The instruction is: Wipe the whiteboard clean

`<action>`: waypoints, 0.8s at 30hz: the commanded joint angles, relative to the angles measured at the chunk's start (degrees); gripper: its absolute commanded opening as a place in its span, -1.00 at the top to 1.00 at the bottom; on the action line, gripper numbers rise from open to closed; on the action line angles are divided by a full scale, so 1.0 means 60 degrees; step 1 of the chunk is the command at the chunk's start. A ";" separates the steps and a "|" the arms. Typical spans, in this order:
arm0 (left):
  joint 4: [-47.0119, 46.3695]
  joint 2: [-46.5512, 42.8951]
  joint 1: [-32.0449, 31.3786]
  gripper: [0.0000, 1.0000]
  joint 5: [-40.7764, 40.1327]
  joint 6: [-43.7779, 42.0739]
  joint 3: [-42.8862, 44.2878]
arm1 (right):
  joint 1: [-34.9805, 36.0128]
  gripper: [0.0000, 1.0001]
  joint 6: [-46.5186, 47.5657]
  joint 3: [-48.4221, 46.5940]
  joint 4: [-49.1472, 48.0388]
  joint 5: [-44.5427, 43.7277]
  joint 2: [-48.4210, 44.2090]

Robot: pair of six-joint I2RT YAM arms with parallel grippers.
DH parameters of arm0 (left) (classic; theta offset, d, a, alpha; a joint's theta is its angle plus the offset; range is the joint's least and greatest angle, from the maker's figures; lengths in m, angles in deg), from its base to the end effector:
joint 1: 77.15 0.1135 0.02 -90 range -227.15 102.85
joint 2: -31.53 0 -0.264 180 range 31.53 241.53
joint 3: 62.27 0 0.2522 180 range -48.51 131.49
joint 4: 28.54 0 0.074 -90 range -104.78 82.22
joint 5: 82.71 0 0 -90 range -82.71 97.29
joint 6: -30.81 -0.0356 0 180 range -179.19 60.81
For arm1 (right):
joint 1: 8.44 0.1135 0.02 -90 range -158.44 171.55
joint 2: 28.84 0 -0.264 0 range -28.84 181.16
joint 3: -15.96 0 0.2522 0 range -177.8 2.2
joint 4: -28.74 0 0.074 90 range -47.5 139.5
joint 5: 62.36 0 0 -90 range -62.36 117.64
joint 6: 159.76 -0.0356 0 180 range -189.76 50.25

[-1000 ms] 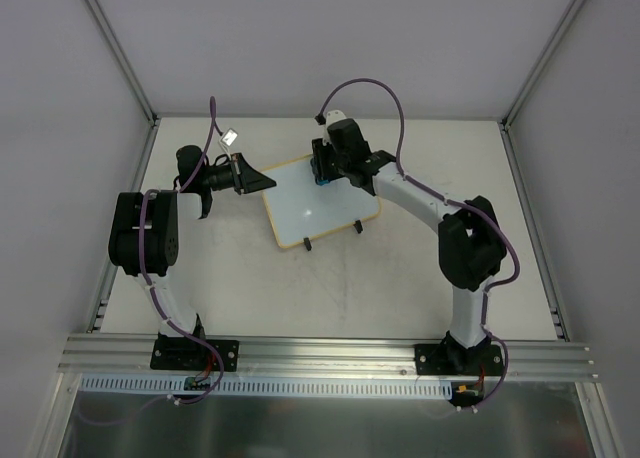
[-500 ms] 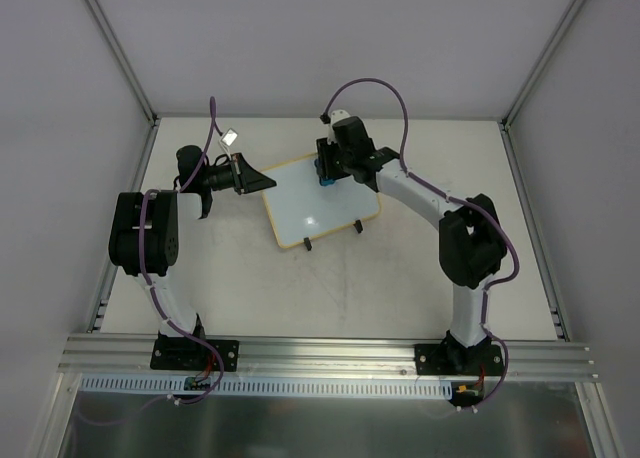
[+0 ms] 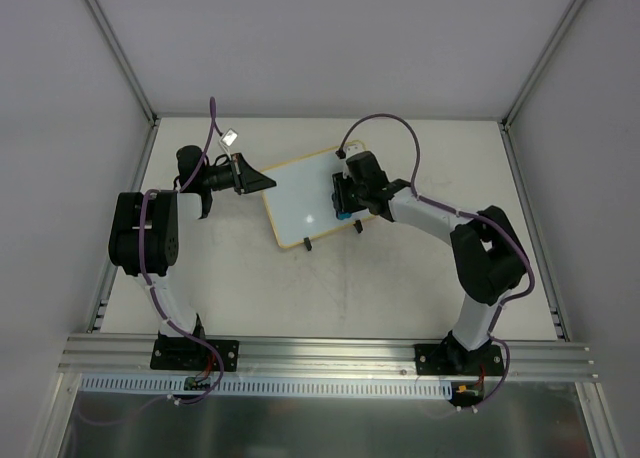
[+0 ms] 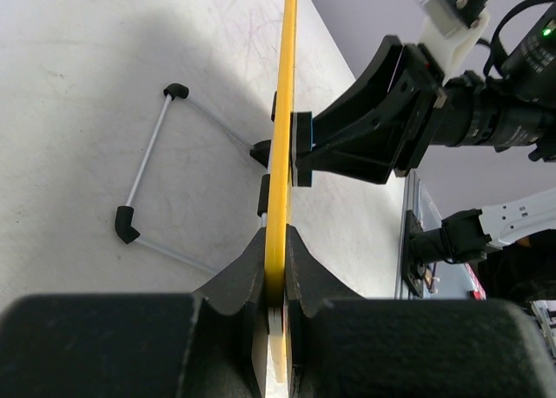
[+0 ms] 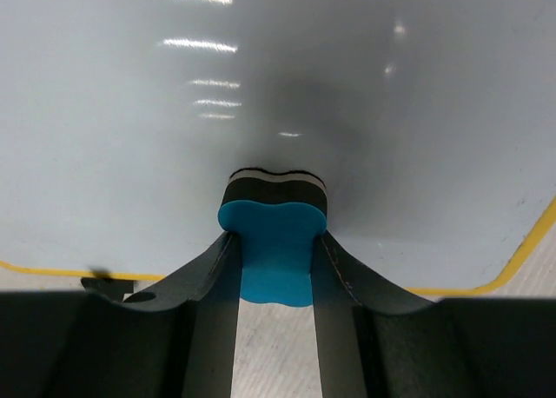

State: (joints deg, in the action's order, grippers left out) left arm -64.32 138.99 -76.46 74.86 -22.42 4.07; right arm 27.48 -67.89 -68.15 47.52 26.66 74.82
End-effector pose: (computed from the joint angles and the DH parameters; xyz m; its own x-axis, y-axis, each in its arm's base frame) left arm 0.3768 -0.0284 0.1913 -0.6227 -0.2359 -0.7461 0.6778 0.3138 -0.6649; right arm 0.3291 0.2377 0.2177 -0.4832 -0.3903 -0.7837 -0.5918 0.8053 -0.0362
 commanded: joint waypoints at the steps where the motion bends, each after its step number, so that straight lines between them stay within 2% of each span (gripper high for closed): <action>1: -0.0181 -0.0156 -0.0071 1.00 0.0091 -0.0636 0.0085 | -0.0084 0.99 -0.0150 0.0767 0.0277 -0.0248 0.0053; 10: -0.0181 -0.0185 -0.0056 1.00 0.0120 -0.0636 0.0056 | -0.0127 0.99 -0.0107 0.0900 0.0131 -0.0497 -0.0166; 24: -0.0181 -0.0156 -0.0056 1.00 0.0135 -0.0636 0.0070 | -0.0918 0.99 0.0187 0.0869 0.0146 -0.2065 -0.0342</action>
State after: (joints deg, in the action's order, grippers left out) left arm -64.38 138.99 -76.46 74.71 -22.55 4.07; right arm 26.12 -68.13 -63.69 46.62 23.60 72.98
